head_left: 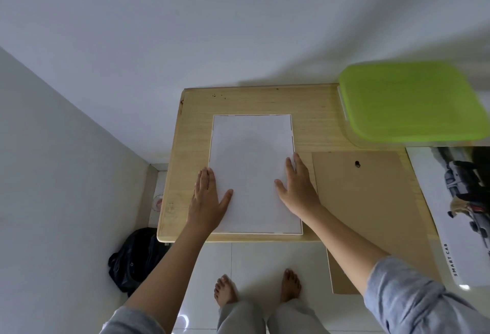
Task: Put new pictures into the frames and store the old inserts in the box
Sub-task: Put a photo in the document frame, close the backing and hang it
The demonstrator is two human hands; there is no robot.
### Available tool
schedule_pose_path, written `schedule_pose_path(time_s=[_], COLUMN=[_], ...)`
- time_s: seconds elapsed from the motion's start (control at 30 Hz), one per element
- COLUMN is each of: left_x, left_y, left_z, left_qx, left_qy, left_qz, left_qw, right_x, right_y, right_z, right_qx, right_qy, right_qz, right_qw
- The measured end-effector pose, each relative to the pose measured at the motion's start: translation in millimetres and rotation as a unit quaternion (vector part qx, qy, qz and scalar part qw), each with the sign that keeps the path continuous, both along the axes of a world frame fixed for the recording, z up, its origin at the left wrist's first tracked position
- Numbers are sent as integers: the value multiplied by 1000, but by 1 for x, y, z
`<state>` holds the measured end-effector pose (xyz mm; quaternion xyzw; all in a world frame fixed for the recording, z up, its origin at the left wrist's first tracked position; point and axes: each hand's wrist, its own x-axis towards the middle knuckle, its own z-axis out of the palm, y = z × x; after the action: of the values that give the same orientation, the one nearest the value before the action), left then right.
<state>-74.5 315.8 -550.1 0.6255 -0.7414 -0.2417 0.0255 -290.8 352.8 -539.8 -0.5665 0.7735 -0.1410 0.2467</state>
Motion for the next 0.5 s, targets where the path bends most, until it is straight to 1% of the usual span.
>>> schedule_pose_path(time_s=[0.1, 0.2, 0.37, 0.5], left_x=[-3, -16, -83, -152], left_y=[0, 1, 15, 46], left_z=[4, 11, 28, 36], left_qx=[-9, -34, -55, -49], left_qy=[-13, -9, 50, 105], left_qz=[-6, -19, -67, -148], left_qw=[1000, 999, 995, 982], right_x=[-6, -23, -80, -131], right_y=[2, 8, 41, 88], right_z=[4, 14, 29, 29], right_qx=[9, -6, -11, 10], right_qy=[-22, -32, -17, 3], right_qz=[7, -5, -81, -145], right_qw=[1000, 999, 996, 989])
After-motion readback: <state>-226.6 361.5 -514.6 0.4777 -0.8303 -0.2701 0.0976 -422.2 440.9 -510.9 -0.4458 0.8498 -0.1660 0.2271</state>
